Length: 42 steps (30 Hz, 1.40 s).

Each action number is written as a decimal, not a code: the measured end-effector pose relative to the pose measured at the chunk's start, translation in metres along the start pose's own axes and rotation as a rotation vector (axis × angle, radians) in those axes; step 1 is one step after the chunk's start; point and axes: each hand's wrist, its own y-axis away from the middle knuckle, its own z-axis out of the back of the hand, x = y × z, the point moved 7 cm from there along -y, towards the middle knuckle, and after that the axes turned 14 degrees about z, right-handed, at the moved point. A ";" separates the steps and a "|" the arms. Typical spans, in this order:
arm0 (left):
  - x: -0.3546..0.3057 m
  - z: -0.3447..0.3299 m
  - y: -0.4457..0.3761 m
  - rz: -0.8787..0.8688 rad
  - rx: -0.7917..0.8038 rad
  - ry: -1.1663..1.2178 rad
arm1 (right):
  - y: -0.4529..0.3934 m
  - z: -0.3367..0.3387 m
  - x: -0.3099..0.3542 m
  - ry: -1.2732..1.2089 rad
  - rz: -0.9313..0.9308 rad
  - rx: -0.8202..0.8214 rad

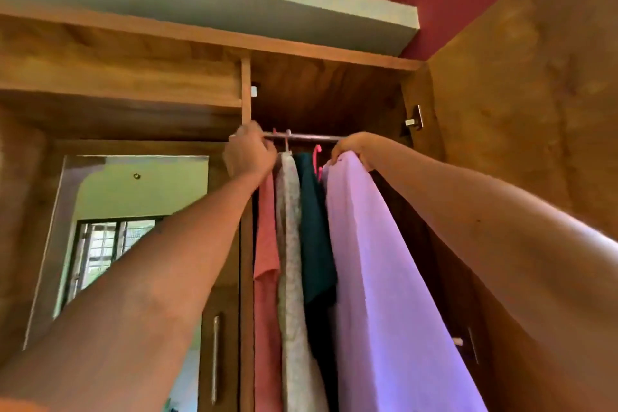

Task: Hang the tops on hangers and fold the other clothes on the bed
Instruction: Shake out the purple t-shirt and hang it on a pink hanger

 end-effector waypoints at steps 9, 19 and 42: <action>0.068 -0.064 -0.038 0.259 0.116 0.113 | -0.100 -0.015 0.004 0.322 0.035 -0.005; 0.063 -0.056 -0.036 0.212 0.039 0.122 | -0.145 -0.025 0.030 0.598 0.187 0.041; 0.044 -0.046 -0.009 0.050 -0.051 -0.144 | -0.087 0.009 -0.025 0.080 0.211 -0.334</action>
